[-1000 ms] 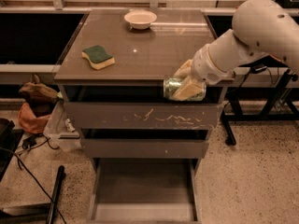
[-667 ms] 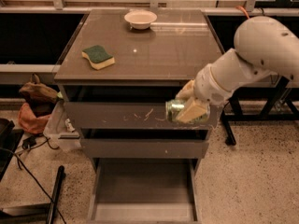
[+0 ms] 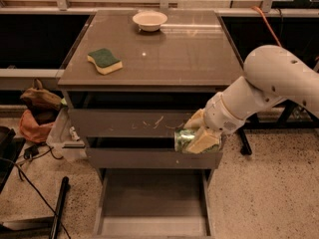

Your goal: Place green can into bottom drawer

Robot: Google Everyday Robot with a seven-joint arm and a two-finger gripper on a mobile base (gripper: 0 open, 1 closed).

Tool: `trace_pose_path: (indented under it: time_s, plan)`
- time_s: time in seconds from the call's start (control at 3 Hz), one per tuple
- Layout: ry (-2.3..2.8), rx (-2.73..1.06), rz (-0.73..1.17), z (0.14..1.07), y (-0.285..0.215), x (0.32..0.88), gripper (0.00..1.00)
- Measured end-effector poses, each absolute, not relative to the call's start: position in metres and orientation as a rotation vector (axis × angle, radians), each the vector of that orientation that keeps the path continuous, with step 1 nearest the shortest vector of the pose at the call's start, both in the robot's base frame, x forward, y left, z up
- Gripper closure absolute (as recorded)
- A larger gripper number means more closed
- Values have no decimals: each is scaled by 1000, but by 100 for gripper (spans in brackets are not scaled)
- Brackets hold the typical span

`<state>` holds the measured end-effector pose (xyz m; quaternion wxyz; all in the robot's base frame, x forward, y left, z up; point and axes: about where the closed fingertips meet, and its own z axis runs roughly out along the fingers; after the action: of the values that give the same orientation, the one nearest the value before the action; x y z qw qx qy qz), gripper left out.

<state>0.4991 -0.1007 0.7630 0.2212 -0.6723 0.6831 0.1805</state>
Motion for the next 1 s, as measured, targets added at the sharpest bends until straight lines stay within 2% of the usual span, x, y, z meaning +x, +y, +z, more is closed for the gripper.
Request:
trace_pose_path:
  time_s: [0.33,0.67,1.0]
  plan:
    - [1847,-1820,580,734,-75,500,100]
    - [1746,-1766,711,673,-25,494,100]
    - [1677,-1632,728,633,15,517,100]
